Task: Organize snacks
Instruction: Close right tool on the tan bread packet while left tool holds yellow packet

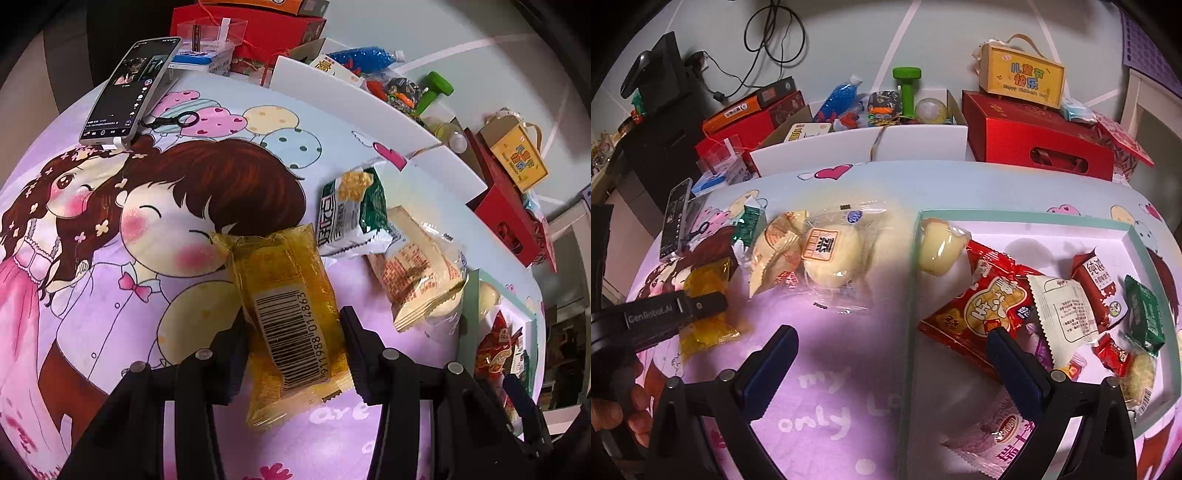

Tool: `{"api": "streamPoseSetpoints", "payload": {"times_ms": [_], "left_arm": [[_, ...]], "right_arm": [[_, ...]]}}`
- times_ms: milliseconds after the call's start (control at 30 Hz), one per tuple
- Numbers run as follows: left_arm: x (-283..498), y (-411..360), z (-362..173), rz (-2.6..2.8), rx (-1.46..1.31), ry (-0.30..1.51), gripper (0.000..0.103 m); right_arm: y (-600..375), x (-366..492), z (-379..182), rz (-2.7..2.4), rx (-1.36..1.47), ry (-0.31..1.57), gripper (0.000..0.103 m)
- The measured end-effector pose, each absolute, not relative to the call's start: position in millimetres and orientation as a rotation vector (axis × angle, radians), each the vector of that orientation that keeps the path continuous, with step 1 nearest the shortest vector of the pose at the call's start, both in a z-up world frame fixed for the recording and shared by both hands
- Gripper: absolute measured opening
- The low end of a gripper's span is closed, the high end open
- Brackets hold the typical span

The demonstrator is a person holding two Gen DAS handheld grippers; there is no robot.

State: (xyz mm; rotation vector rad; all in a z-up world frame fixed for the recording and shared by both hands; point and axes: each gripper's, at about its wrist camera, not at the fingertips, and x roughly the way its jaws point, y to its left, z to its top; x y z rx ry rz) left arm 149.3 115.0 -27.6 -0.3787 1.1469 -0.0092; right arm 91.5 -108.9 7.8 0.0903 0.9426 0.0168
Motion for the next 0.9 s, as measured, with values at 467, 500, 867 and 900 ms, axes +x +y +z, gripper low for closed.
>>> {"api": "streamPoseSetpoints", "payload": {"times_ms": [467,500,867,900], "left_arm": [[156,135,-25,-0.001,-0.394,1.117,0.049],[157,137,-26,-0.006,-0.403,1.118,0.049],[159,149,-27,-0.009,-0.428,1.111,0.049],[160,149,-27,-0.012,-0.431,1.112,0.049]], "right_arm": [[-63,124,36,0.156,-0.070,0.968,0.098],[-57,130,40,0.170,-0.099,0.982,0.098],[-11,172,43,0.236,-0.242,1.094,0.080],[-7,177,40,0.233,-0.263,1.109,0.077]]}}
